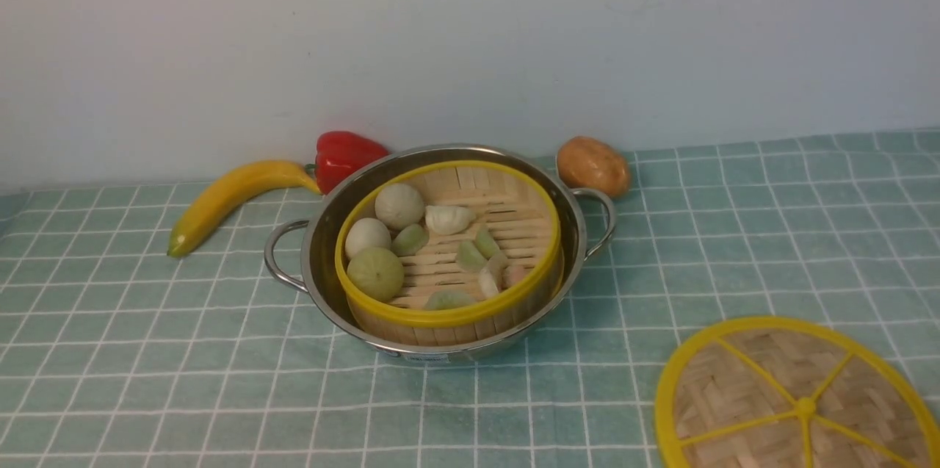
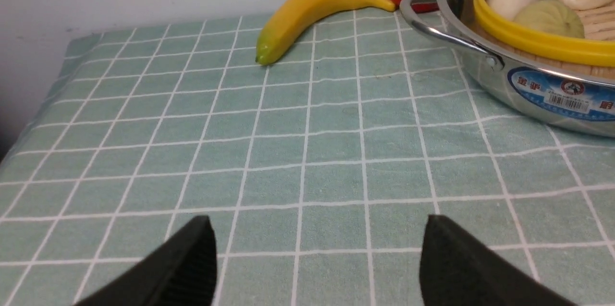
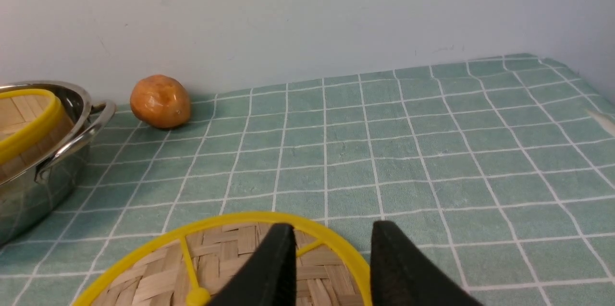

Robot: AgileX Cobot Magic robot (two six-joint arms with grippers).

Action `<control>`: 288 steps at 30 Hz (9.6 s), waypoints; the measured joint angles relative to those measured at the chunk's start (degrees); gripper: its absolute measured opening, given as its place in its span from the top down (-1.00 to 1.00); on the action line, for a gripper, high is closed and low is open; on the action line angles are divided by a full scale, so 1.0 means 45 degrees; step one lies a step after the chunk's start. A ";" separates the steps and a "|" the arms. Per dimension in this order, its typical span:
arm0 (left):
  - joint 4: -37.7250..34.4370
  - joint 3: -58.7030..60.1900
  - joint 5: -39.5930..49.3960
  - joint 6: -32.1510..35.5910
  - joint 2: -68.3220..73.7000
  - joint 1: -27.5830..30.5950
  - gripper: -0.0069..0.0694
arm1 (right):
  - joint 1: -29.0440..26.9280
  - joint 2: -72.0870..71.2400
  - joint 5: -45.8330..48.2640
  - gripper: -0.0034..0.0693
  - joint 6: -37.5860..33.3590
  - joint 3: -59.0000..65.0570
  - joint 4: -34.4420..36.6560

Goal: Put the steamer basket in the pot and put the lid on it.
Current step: Use the right arm to lift the lid of the steamer, then use the right arm to place the steamer lid on the steamer

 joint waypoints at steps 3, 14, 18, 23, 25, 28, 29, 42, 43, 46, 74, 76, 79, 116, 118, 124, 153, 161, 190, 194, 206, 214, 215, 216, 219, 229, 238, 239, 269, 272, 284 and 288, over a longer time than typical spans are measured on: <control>0.0024 0.0026 -0.0040 -0.0111 -0.0372 0.0000 -0.55 | 0.0000 0.0000 0.0000 0.25 0.0000 0.0000 0.0000; 0.0083 0.0026 -0.0025 -0.1227 -0.1053 0.0000 -0.55 | 0.0000 0.0000 0.0000 0.25 0.0000 0.0000 0.0000; 0.0083 0.0026 -0.0025 -0.1445 -0.1053 0.0000 -0.55 | 0.0000 0.0000 0.0000 0.25 0.0000 0.0000 0.0000; 0.0083 0.0026 -0.0025 -0.1445 -0.1053 0.0000 -0.55 | 0.0000 0.0000 0.0000 0.25 0.0000 0.0000 0.0000; 0.0083 0.0026 -0.0025 -0.1445 -0.1053 0.0000 -0.55 | 0.0000 0.0000 0.0000 0.25 0.0000 0.0000 0.0000; 0.0083 0.0026 -0.0025 -0.1445 -0.1053 0.0000 -0.55 | 0.0000 0.0000 0.0000 0.25 0.0000 0.0000 0.0000; 0.0083 0.0026 -0.0025 -0.1445 -0.1053 0.0000 -0.55 | 0.0000 0.0000 0.0000 0.25 0.0000 0.0000 0.0000; 0.0083 0.0026 -0.0025 -0.1445 -0.1053 0.0000 -0.55 | 0.0000 0.0000 0.0000 0.25 0.0000 0.0000 0.0000; 0.0083 0.0026 -0.0025 -0.1445 -0.1053 0.0000 -0.55 | 0.0000 0.0000 0.0000 0.25 0.0000 0.0000 0.0000; 0.0083 0.0026 -0.0025 -0.1445 -0.1053 0.0000 -0.55 | 0.0000 0.0000 0.0000 0.25 0.0000 0.0000 0.0000; 0.0083 0.0026 -0.0025 -0.1445 -0.1053 0.0000 -0.55 | 0.0000 0.0000 0.0000 0.25 0.0000 0.0000 0.0000; 0.0083 0.0026 -0.0025 -0.1445 -0.1053 0.0000 -0.55 | 0.0000 0.0000 0.0000 0.25 0.0000 0.0000 0.0000; 0.0083 0.0026 -0.0025 -0.1445 -0.1053 0.0000 -0.55 | 0.0000 0.0000 -0.0084 0.25 -0.0026 0.0000 -0.0204; 0.0083 0.0026 -0.0025 -0.1445 -0.1053 0.0000 -0.55 | 0.0133 0.2228 0.0858 0.25 0.0830 -0.5911 0.2521; 0.0083 0.0026 -0.0025 -0.1445 -0.1053 0.0000 -0.55 | 0.0133 0.2498 0.1946 0.25 0.0491 -0.6201 0.2659; 0.0083 0.0026 -0.0025 -0.1445 -0.1053 0.0000 -0.55 | 0.0133 0.5342 0.6895 0.25 -0.3970 -0.8848 0.3006; 0.0083 0.0026 -0.0025 -0.1445 -0.1066 0.0000 -0.55 | 0.3910 1.9047 0.9494 0.25 -0.5051 -1.2809 0.1567; 0.0083 0.0026 -0.0025 -0.1445 -0.1066 0.0000 -0.55 | 0.3922 2.0783 0.9862 0.25 -0.4143 -1.3624 0.0994; 0.0083 0.0026 -0.0025 -0.1445 -0.1066 0.0000 -0.55 | 0.3922 2.2110 0.9810 0.25 -0.3296 -1.3686 0.0577; 0.0083 0.0026 -0.0025 -0.1445 -0.1066 0.0000 -0.55 | 0.3922 2.2301 0.9810 0.25 -0.3138 -1.3686 0.0549; 0.0083 0.0026 -0.0025 -0.1445 -0.1066 0.0000 -0.55 | 0.3922 2.2420 1.0113 0.31 -0.2637 -1.3686 0.0532; 0.0083 0.0026 -0.0025 -0.1445 -0.1066 0.0000 -0.55 | 0.3922 2.2420 0.9859 0.51 -0.2504 -1.3686 0.0493; 0.0083 0.0026 -0.0025 -0.1445 -0.1066 0.0000 -0.55 | 0.3922 2.2420 0.9828 0.51 -0.2493 -1.3686 0.0493; 0.0083 0.0026 -0.0025 -0.1445 -0.1066 0.0000 -0.55 | 0.3922 2.2420 0.9816 0.51 -0.2495 -1.3686 0.0493; 0.0083 0.0026 -0.0025 -0.1445 -0.1066 0.0000 -0.55 | 0.3922 2.2420 0.9804 0.51 -0.2480 -1.3714 0.0461; 0.0083 0.0026 -0.0025 -0.1445 -0.1066 0.0000 -0.55 | 0.3922 2.0673 0.9033 0.51 -0.2170 -1.5112 0.0255; 0.0083 0.0026 -0.0025 -0.1445 -0.1066 0.0000 -0.55 | 0.4186 2.0444 0.9084 0.51 -0.5260 -1.8410 0.2868; 0.0083 0.0026 -0.0025 -0.1445 -0.1066 0.0000 -0.55 | 0.4380 2.0621 0.9088 0.51 -0.5602 -1.8714 0.3040; 0.0083 0.0026 -0.0025 -0.1445 -0.1066 0.0000 -0.55 | 0.8118 2.6719 0.9216 0.51 -0.7802 -2.5632 0.1580; 0.0083 0.0026 -0.0025 -0.1445 -0.1066 0.0000 -0.55 | 0.8143 2.6774 0.9182 0.51 -0.7856 -2.5641 0.1578; 0.0083 0.0026 -0.0025 -0.1445 -0.1066 0.0000 -0.55 | 0.8237 2.7037 0.9165 0.51 -0.7975 -2.5641 0.1576; 0.0083 0.0026 -0.0025 -0.1445 -0.1066 0.0000 -0.55 | 0.8237 2.7037 0.8968 0.51 -0.8056 -2.5641 0.1576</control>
